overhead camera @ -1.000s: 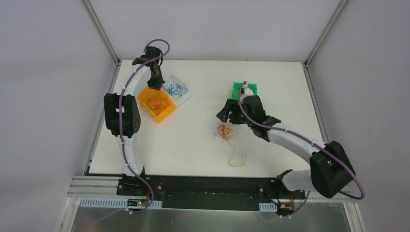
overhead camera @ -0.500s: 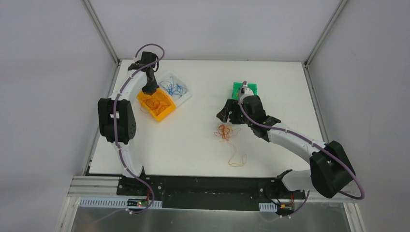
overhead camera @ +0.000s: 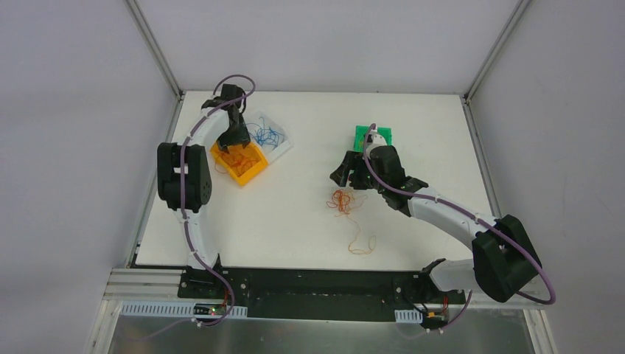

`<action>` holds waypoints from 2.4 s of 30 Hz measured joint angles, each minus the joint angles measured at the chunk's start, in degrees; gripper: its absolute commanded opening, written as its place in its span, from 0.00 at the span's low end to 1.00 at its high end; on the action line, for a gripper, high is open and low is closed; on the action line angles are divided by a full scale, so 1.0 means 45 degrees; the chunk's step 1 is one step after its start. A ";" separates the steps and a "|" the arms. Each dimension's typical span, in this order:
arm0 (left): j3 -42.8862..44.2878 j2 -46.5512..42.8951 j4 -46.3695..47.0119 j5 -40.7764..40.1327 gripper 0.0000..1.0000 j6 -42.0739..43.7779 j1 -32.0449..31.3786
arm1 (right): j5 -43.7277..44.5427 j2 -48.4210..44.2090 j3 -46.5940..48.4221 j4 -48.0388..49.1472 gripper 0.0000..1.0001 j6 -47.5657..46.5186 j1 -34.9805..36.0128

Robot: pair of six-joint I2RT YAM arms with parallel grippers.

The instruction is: Untangle the cables

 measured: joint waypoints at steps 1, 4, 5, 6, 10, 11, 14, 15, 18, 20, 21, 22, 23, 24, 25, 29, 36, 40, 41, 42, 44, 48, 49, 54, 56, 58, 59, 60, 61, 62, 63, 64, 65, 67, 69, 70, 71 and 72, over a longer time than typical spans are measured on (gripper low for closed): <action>0.0000 -0.0189 -0.0024 0.0083 0.59 -0.0029 0.0000 | -0.0005 0.0000 0.0000 0.0000 0.73 0.0000 0.0000; -0.0034 -0.1035 -0.0029 0.0199 0.63 -0.0039 -0.0005 | -0.0005 0.0000 0.0000 0.0000 0.73 -0.0005 0.0000; -0.0121 -0.1481 0.0005 0.0199 0.66 -0.0039 -0.0005 | -0.0005 0.0000 0.0000 -0.0005 0.73 0.0000 0.0000; -0.0287 -0.2006 0.0058 0.0199 0.69 -0.0044 -0.0005 | -0.0005 0.0000 0.0000 -0.0005 0.73 0.0000 0.0000; -0.1749 -0.4527 0.0554 0.0165 0.77 -0.0073 -0.0005 | -0.0010 0.0000 0.0000 -0.0005 0.73 -0.0005 0.0000; -0.2307 -0.5207 0.0811 0.0117 0.78 -0.0097 -0.0005 | -0.0019 0.0000 0.0000 -0.0005 0.73 0.0000 0.0000; -0.4653 -0.7286 0.1812 -0.0185 0.85 -0.0350 0.0000 | -0.0044 0.0000 0.0000 -0.0005 0.73 0.0000 0.0000; -0.5498 -0.7878 0.2147 -0.0296 0.86 -0.0461 0.0010 | -0.0039 -0.0005 0.0000 -0.0005 0.73 0.0000 0.0000; -0.7694 -0.9034 0.3157 -0.0277 0.85 -0.0869 0.0330 | -0.0024 -0.0170 -0.0053 0.0024 0.73 0.0053 0.0000; -0.8660 -0.9306 0.3609 -0.0267 0.83 -0.1112 0.0743 | 0.0005 -0.0423 -0.0228 0.0165 0.73 0.0083 0.0000; -0.9039 -0.9326 0.3861 -0.0243 0.82 -0.1248 0.1025 | 0.0010 -0.0544 -0.0306 0.0209 0.73 0.0092 0.0000; -0.9471 -0.9316 0.4260 -0.0126 0.80 -0.1477 0.1438 | 0.0015 -0.0646 -0.0364 0.0243 0.73 0.0097 0.0000; -0.9758 -0.9316 0.4566 0.0068 0.79 -0.1671 0.1739 | 0.0010 -0.0699 -0.0398 0.0282 0.73 0.0102 0.0000; -1.0146 -0.9330 0.5042 0.0374 0.78 -0.1904 0.2147 | 0.0010 -0.0714 -0.0403 0.0311 0.73 0.0117 0.0000; -1.0579 -0.9364 0.5620 0.0787 0.77 -0.2205 0.2589 | 0.0010 -0.0714 -0.0403 0.0335 0.73 0.0131 0.0000; -1.2575 -0.9607 0.8009 0.2608 0.75 -0.3517 0.4274 | 0.0010 -0.0714 -0.0403 0.0384 0.73 0.0194 0.0000; -1.3236 -0.8714 1.0336 0.5450 0.62 -0.5357 0.5765 | 0.0010 -0.0714 -0.0408 0.0398 0.73 0.0223 -0.0015; -1.3231 -0.7849 1.1404 0.6683 0.56 -0.5931 0.5838 | 0.0010 -0.0714 -0.0408 0.0393 0.73 0.0228 -0.0019; -1.3231 -0.7698 1.1594 0.6955 0.53 -0.6057 0.5838 | 0.0010 -0.0714 -0.0408 0.0398 0.73 0.0228 -0.0019; -1.3231 -0.7616 1.1744 0.7155 0.51 -0.6105 0.5838 | 0.0010 -0.0714 -0.0408 0.0398 0.73 0.0228 -0.0019; -1.3226 -0.7490 1.2026 0.7495 0.46 -0.6188 0.5838 | 0.0010 -0.0714 -0.0408 0.0398 0.73 0.0228 -0.0019; -1.3085 -0.7053 1.2439 0.7946 0.41 -0.6339 0.5838 | 0.0010 -0.0714 -0.0408 0.0403 0.73 0.0233 -0.0019; -1.2993 -0.6883 1.2497 0.8068 0.40 -0.6363 0.5838 | 0.0010 -0.0709 -0.0408 0.0398 0.73 0.0233 -0.0019; -1.2556 -0.6300 1.2590 0.8194 0.38 -0.6377 0.5838 | 0.0010 -0.0690 -0.0408 0.0398 0.73 0.0238 -0.0024; -1.2444 -0.6164 1.2599 0.8184 0.38 -0.6363 0.5838 | 0.0010 -0.0690 -0.0408 0.0398 0.73 0.0238 -0.0024; -1.2424 -0.6130 1.2590 0.8160 0.37 -0.6305 0.5838 | 0.0010 -0.0685 -0.0408 0.0398 0.73 0.0238 -0.0034; -1.2420 -0.6130 1.2585 0.8121 0.37 -0.6237 0.5838 | 0.0010 -0.0685 -0.0408 0.0398 0.73 0.0238 -0.0049; -1.2420 -0.6130 1.2590 0.8082 0.37 -0.6164 0.5838 | 0.0010 -0.0685 -0.0408 0.0398 0.73 0.0238 -0.0063; -1.2420 -0.6130 1.2585 0.8053 0.36 -0.6071 0.5838 | 0.0010 -0.0680 -0.0408 0.0398 0.73 0.0243 -0.0073; -1.2415 -0.6130 1.2580 0.8034 0.37 -0.5994 0.5833 | 0.0010 -0.0680 -0.0408 0.0398 0.73 0.0248 -0.0073; -1.2386 -0.6105 1.2560 0.8024 0.36 -0.5935 0.5833 | 0.0010 -0.0670 -0.0408 0.0398 0.73 0.0253 -0.0083; -1.2322 -0.6033 1.2551 0.8019 0.36 -0.5872 0.5829 | 0.0010 -0.0665 -0.0408 0.0398 0.73 0.0257 -0.0083; -1.2264 -0.5950 1.2560 0.8000 0.36 -0.5814 0.5824 | 0.0010 -0.0661 -0.0408 0.0398 0.73 0.0262 -0.0083; -1.2152 -0.5707 1.2609 0.7951 0.28 -0.5693 0.5799 | 0.0010 -0.0622 -0.0408 0.0413 0.73 0.0272 -0.0083; -1.2084 -0.5493 1.2609 0.7873 0.17 -0.5644 0.5731 | 0.0010 -0.0554 -0.0408 0.0427 0.73 0.0272 -0.0083; -1.2060 -0.5391 1.2614 0.7834 0.11 -0.5581 0.5722 | 0.0010 -0.0520 -0.0408 0.0427 0.73 0.0272 -0.0083; -1.2031 -0.5309 1.2609 0.7800 0.04 -0.5508 0.5717 | 0.0005 -0.0500 -0.0408 0.0423 0.73 0.0272 -0.0083; -1.2007 -0.5246 1.2604 0.7776 0.00 -0.5421 0.5707 | 0.0005 -0.0486 -0.0408 0.0427 0.73 0.0277 -0.0083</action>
